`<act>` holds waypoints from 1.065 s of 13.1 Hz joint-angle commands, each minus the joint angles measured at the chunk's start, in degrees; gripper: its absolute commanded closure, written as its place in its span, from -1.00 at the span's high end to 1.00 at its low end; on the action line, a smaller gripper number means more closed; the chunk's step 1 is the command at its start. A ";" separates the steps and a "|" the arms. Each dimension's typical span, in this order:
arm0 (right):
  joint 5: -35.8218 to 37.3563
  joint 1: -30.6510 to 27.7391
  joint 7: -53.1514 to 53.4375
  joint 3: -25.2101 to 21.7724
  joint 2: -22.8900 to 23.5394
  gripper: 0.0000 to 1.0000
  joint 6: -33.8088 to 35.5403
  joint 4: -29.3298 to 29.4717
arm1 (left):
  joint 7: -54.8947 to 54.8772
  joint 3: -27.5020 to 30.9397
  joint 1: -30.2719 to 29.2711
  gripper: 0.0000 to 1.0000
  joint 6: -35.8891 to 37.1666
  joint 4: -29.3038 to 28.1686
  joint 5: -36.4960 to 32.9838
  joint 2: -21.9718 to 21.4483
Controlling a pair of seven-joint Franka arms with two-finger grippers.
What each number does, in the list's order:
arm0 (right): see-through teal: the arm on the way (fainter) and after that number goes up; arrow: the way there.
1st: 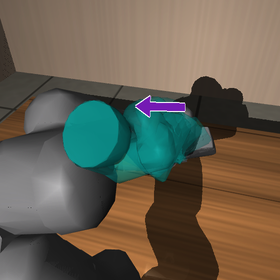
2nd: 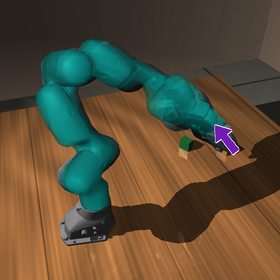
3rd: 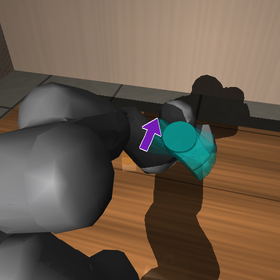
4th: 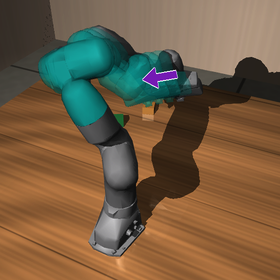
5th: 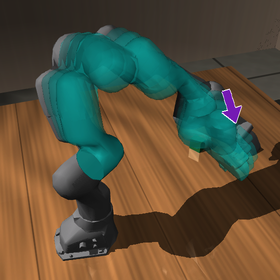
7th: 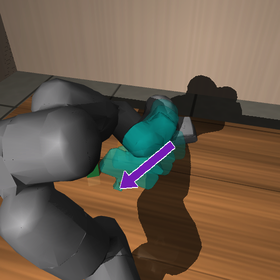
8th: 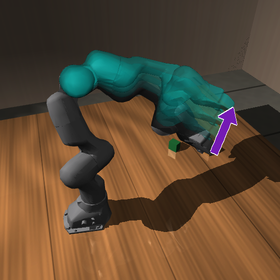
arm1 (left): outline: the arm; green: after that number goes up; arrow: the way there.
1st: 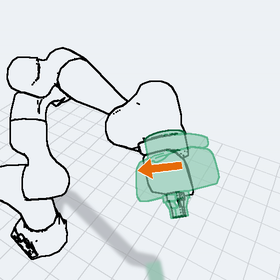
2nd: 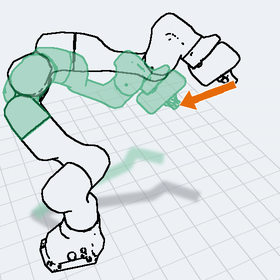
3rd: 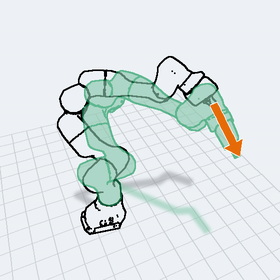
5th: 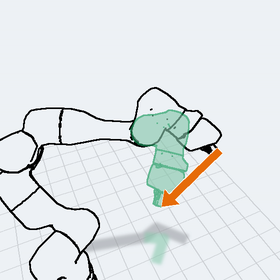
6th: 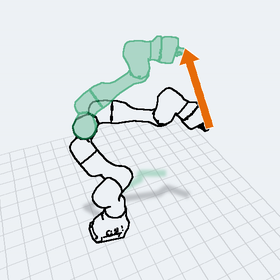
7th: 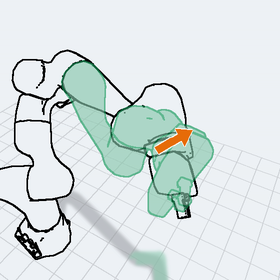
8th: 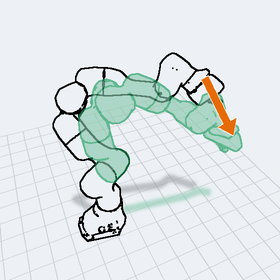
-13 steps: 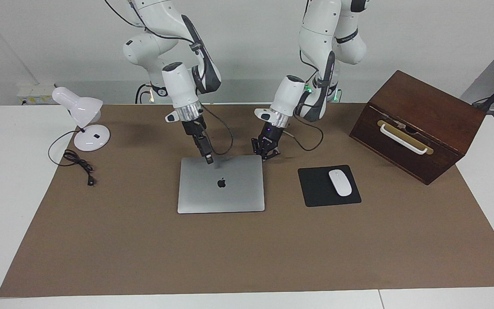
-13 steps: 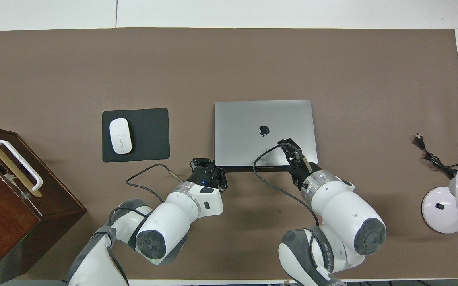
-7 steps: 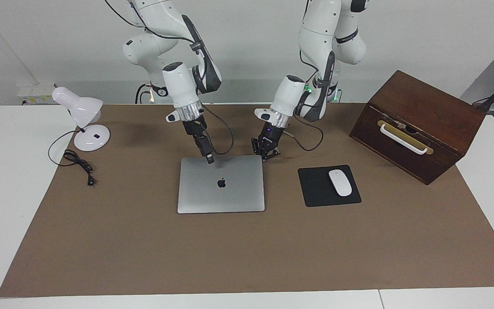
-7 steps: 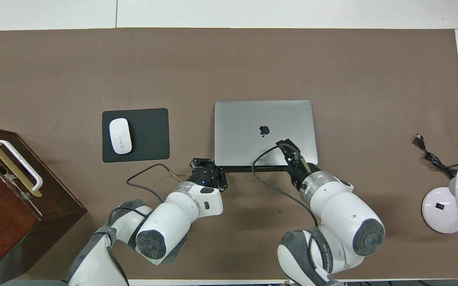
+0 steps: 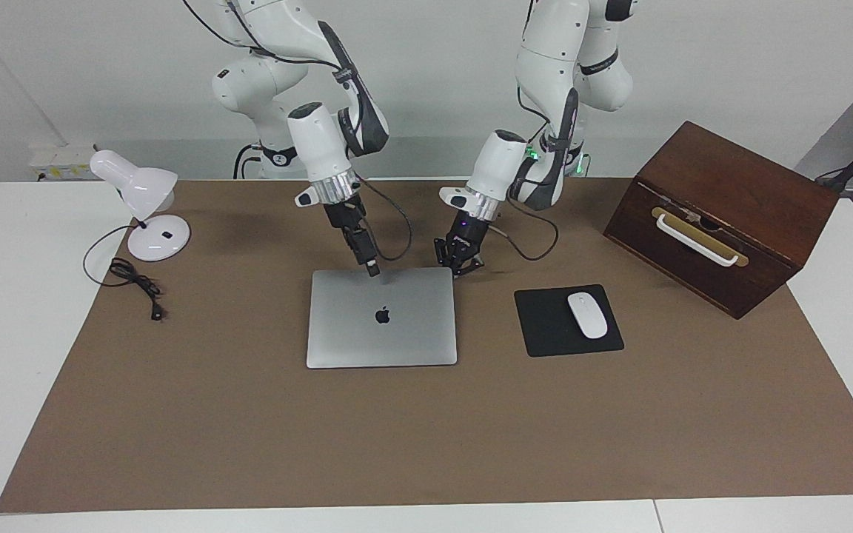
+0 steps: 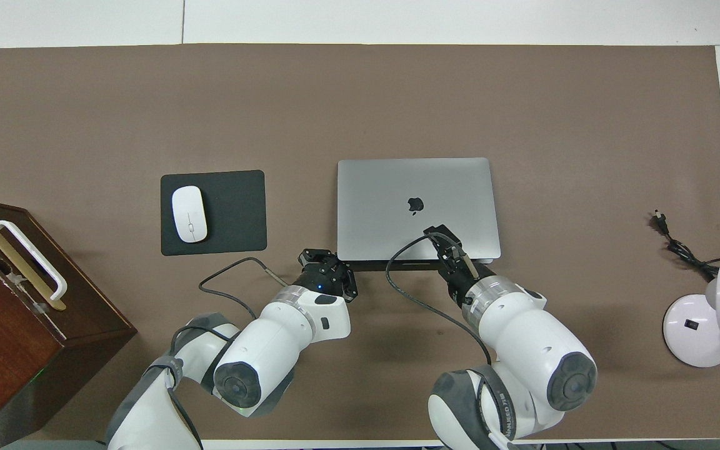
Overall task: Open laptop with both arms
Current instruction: 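Lift the laptop lid upward and away with the right gripper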
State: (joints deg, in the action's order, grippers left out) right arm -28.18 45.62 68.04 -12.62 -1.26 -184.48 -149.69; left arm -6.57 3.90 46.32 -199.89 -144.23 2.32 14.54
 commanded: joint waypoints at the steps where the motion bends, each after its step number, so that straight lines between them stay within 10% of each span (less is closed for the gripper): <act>1: -1.62 -0.18 -2.65 -0.21 1.08 1.00 -0.79 0.01 | -0.37 0.67 0.26 -1.00 -0.94 1.06 -1.01 2.51; 14: -1.62 -0.45 -3.09 -1.53 5.82 1.00 -0.26 10.64 | -0.37 0.67 0.26 -1.00 -0.94 1.06 -1.01 2.69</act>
State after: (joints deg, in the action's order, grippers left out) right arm -28.18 45.44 67.61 -13.75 2.44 -184.48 -142.93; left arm -6.60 3.91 46.32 -199.94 -144.22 2.31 14.57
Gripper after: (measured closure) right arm 0.000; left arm 0.991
